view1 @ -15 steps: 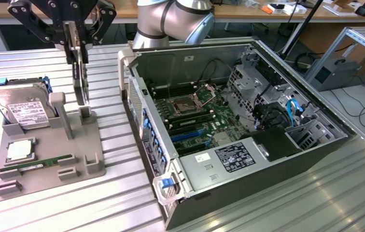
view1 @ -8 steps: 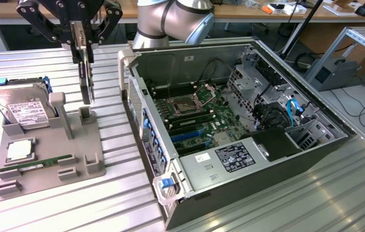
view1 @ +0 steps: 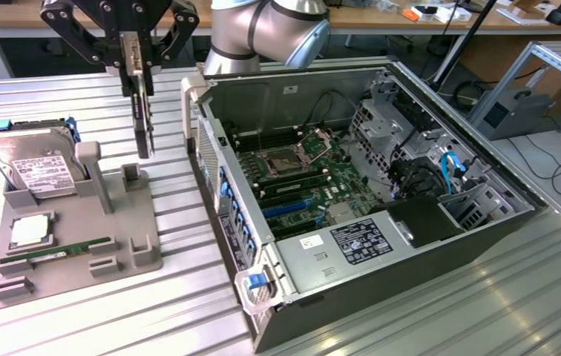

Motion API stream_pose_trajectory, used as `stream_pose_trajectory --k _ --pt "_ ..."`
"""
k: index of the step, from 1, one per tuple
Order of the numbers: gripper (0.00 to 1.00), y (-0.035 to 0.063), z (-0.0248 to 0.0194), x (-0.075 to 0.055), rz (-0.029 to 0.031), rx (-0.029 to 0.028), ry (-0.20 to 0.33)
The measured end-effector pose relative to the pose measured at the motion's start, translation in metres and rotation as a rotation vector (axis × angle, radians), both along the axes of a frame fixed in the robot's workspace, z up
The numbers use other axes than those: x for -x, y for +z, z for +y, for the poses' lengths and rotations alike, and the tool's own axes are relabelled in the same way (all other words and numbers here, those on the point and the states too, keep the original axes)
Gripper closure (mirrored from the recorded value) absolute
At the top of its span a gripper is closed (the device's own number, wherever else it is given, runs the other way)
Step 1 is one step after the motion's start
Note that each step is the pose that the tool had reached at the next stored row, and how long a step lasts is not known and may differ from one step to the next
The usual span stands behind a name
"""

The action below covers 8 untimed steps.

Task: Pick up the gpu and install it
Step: 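Pick up the gpu and move the gpu toward the slot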

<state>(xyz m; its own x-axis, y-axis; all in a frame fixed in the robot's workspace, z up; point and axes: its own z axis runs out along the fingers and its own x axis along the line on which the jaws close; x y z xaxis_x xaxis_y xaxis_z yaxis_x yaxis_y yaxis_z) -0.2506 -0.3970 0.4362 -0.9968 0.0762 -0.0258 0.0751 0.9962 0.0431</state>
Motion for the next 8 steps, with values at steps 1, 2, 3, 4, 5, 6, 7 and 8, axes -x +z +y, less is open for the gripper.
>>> stream_pose_trajectory --k 1,2,3,4,5,6,7,8 --pt "0.73 0.0000 0.0000 -0.002 0.0001 0.0000 0.000" --pt "0.73 0.0000 0.0000 -0.003 0.0001 0.0000 0.000" --pt "0.73 0.0000 0.0000 -0.004 0.0001 0.0000 0.000" --pt "0.73 0.0000 0.0000 -0.007 0.0000 -0.0001 0.000" --pt "0.73 0.0000 0.0000 -0.009 0.0000 -0.0001 0.000" --pt "0.73 0.0000 0.0000 -0.012 0.0000 -0.0001 0.000" --pt "0.73 0.0000 0.0000 -0.014 0.0001 0.0000 0.000" --pt "0.73 0.0000 0.0000 -0.016 0.0000 0.0000 0.000"
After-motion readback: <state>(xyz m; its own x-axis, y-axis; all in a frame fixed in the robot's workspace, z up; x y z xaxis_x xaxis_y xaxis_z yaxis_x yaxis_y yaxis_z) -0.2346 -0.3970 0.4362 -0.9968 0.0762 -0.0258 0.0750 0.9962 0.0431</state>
